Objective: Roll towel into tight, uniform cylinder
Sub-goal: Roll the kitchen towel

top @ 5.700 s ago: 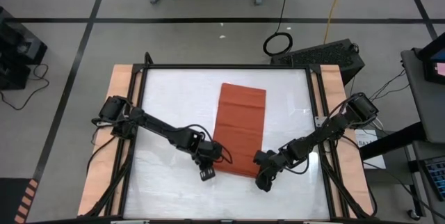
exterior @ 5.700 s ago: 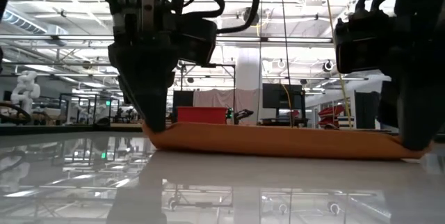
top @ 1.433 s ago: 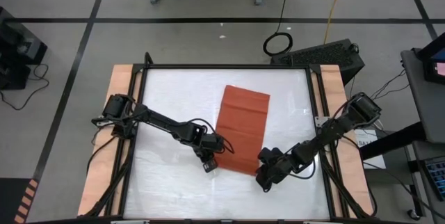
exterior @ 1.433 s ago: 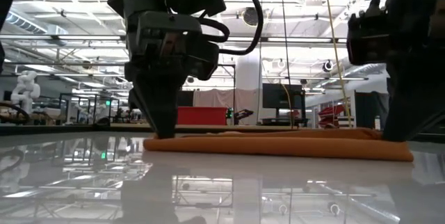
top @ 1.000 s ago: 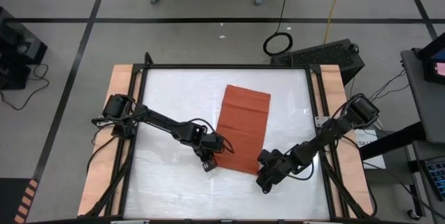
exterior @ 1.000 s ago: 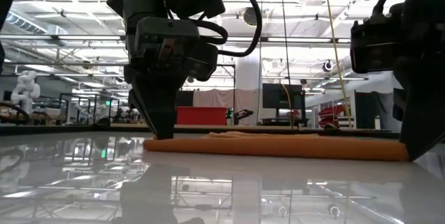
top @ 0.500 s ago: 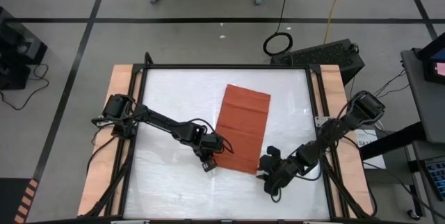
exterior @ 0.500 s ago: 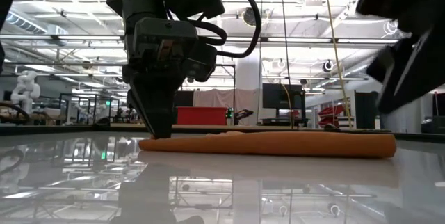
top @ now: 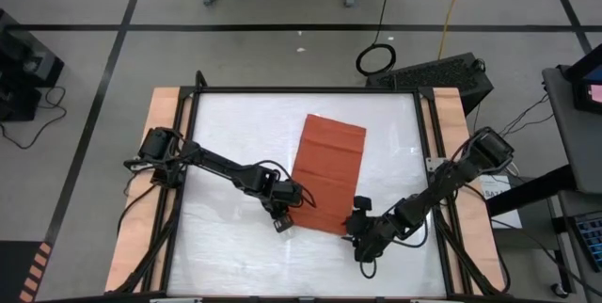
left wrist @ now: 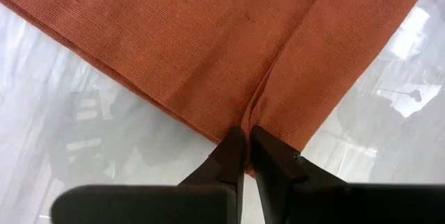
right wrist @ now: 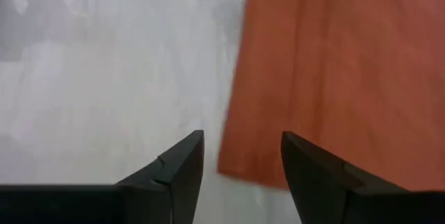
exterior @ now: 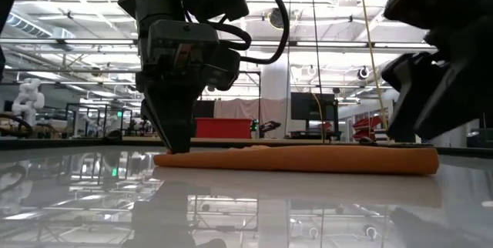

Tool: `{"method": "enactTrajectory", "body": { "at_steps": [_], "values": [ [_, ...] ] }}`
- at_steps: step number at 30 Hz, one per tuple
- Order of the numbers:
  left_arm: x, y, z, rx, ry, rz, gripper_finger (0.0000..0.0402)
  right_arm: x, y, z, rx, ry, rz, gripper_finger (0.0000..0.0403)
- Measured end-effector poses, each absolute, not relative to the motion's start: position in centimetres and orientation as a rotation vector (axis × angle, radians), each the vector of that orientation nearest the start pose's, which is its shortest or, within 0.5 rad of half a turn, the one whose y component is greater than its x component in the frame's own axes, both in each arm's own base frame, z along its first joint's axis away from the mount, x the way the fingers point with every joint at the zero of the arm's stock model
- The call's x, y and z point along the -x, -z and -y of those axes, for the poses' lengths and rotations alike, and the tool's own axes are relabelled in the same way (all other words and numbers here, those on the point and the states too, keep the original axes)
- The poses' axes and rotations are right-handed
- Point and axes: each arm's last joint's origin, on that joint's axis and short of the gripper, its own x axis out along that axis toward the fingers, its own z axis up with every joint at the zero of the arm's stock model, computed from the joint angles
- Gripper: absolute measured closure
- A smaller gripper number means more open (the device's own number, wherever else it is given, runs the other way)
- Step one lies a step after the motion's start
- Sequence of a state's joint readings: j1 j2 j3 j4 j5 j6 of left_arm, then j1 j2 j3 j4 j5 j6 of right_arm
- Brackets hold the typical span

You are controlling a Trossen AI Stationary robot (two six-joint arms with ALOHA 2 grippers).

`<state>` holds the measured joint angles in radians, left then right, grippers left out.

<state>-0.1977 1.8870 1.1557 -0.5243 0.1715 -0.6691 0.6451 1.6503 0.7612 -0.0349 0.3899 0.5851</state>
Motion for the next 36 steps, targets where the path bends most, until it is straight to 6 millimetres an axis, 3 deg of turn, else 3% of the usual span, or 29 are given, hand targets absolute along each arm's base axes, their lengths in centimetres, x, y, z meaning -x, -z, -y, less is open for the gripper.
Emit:
{"method": "enactTrajectory", "body": {
  "at_steps": [17, 23, 25, 32, 36],
  "values": [
    [-34.6, -14.4, 7.5, 0.552, -0.090, -1.327, 0.0370, -25.4, -11.0, -17.2, -0.133, 0.033, -0.896, 0.0298],
    [-34.2, -15.0, 7.5, 0.479, -0.016, -1.354, 0.0365, -25.4, -10.9, -17.2, -0.160, 0.040, -0.904, 0.0377],
    [-34.0, -15.8, 7.4, 0.456, 0.002, -1.354, 0.0352, -25.4, -10.9, -17.2, -0.170, 0.041, -0.909, 0.0396],
    [-32.3, -18.9, 6.4, 0.355, -0.039, -1.347, 0.0271, -25.3, -10.8, -17.1, -0.208, 0.047, -0.933, 0.0398],
    [-32.0, -20.8, 6.6, 0.299, 0.033, -1.261, 0.0238, -25.3, -10.8, -17.1, -0.218, 0.042, -0.939, 0.0399]
  ]
}}
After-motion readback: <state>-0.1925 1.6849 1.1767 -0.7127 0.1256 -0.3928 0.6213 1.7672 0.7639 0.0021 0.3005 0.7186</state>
